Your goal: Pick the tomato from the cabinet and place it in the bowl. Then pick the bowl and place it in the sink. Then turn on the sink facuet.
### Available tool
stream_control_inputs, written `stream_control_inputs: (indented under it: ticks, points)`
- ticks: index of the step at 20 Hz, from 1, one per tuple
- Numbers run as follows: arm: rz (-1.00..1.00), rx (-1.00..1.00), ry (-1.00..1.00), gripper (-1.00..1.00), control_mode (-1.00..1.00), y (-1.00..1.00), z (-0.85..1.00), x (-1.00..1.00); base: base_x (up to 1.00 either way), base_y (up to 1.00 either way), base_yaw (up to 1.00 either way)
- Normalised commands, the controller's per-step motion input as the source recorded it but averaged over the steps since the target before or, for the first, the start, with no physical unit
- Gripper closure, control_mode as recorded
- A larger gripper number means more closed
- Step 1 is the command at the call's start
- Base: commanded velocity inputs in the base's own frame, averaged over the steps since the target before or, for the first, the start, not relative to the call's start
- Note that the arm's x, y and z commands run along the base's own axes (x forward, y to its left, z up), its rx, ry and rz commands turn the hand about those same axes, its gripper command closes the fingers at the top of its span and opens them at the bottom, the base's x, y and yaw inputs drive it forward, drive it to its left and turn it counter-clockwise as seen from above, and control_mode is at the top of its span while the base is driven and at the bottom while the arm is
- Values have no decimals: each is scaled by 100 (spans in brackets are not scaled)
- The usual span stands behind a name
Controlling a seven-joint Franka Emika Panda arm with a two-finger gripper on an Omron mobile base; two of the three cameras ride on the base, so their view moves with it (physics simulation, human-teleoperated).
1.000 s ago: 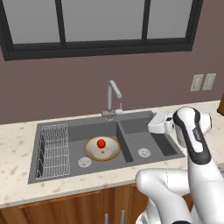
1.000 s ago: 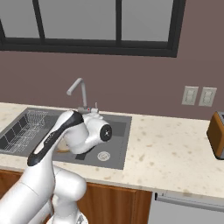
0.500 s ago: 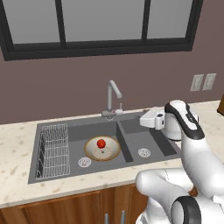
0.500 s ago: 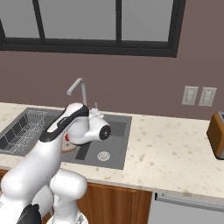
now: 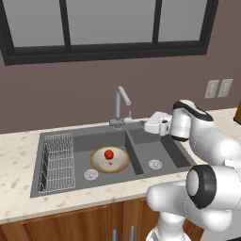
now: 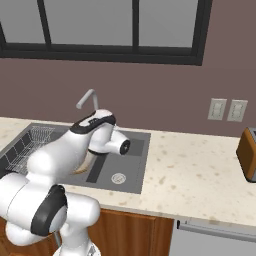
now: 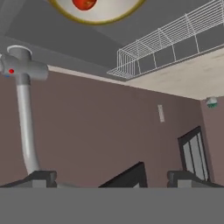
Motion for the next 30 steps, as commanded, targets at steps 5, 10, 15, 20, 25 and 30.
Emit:
stream_control_inputs:
  ticks: [5, 10, 15, 20, 25, 30]
  points:
    - [9, 0, -9, -100, -100, -4, -11, 17, 0, 0, 0]
    - [0, 0, -2, -100, -100, 0, 0, 39, 0, 0, 0]
    - [0, 0, 0, -100, -100, 0, -14, 35, 0, 0, 0]
    - [-1, 0, 0, -100, -100, 0, -24, 39, 0, 0, 0]
    - [-1, 0, 0, -100, -100, 0, -13, 47, 0, 0, 0]
    - [-1, 0, 0, -100, -100, 0, -15, 44, 0, 0, 0]
